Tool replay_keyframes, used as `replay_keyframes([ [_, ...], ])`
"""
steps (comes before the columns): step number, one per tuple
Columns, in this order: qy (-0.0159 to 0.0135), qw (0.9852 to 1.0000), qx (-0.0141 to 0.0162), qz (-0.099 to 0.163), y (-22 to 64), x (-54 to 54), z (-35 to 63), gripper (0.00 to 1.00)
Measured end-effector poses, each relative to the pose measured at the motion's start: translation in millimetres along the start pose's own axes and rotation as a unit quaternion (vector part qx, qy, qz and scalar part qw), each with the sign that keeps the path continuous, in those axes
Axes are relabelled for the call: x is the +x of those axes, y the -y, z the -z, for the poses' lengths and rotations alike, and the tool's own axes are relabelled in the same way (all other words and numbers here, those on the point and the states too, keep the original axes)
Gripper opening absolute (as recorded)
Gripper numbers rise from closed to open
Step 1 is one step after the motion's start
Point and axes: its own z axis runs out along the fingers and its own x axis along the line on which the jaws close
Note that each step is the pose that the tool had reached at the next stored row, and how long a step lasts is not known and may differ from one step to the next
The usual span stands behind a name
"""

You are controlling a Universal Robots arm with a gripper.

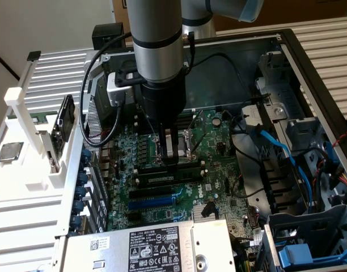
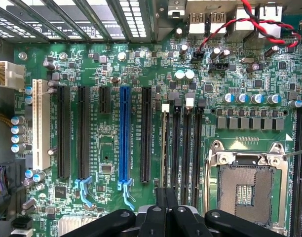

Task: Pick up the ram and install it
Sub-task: 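Press down the ram until it locks into place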

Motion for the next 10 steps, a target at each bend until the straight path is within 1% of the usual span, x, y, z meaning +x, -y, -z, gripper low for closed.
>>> replay_keyframes([
  [4,0.0002,1.0000,0.0001,0.000,0.0,0.0,0.1,0.10],
  [6,0.0008,1.0000,0.0004,0.000,0.1,0.0,1.4,0.10],
  [7,0.0012,1.0000,0.0008,0.000,0.3,0.0,2.7,0.10],
  [9,0.0005,1.0000,0.0002,0.000,0.3,0.4,7.1,0.10],
  [10,0.0006,1.0000,0.0002,0.000,0.3,0.5,8.8,0.10],
])
